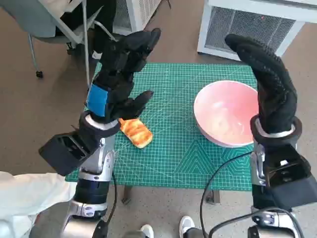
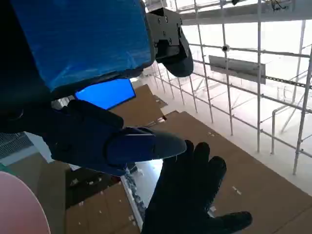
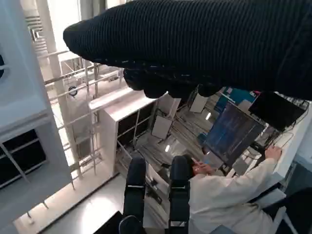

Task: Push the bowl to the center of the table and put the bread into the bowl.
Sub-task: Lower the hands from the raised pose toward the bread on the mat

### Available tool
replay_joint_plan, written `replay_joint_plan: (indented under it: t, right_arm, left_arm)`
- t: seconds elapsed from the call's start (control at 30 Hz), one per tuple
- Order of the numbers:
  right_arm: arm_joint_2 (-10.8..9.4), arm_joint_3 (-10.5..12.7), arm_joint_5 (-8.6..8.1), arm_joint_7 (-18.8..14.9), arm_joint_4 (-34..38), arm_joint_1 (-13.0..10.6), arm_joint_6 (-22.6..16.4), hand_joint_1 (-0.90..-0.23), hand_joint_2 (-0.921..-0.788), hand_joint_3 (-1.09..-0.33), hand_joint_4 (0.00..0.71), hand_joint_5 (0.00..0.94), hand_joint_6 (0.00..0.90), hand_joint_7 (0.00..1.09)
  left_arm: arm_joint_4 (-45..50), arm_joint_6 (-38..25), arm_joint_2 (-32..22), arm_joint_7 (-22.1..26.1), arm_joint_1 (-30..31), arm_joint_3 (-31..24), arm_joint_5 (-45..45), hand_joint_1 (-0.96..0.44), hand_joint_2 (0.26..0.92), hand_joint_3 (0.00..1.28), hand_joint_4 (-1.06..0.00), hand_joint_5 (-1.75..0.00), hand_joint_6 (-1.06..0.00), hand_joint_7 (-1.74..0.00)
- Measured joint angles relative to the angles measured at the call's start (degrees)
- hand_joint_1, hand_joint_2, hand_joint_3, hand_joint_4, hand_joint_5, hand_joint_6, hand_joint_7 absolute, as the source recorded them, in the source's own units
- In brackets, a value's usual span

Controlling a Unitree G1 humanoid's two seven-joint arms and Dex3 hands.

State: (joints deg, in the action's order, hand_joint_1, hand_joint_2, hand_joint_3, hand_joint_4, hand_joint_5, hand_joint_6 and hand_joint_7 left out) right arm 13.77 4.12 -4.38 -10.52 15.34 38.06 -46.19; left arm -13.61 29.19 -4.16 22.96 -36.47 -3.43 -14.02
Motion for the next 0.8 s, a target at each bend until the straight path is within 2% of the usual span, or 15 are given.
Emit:
replay_joint_plan:
  t: [0.8]
  right_arm:
    - [-0.25, 0.11, -0.16, -0.5, 0.05, -0.59, -0.1, -0.517, -0.921, -0.768, 0.237, 0.0, 0.0, 0.58]
  left_arm:
    - [-0.29, -0.1, 0.04, -0.04, 0.0, 0.01, 0.0, -0.53, 0.921, 0.38, -0.26, -0.11, -0.03, -0.82]
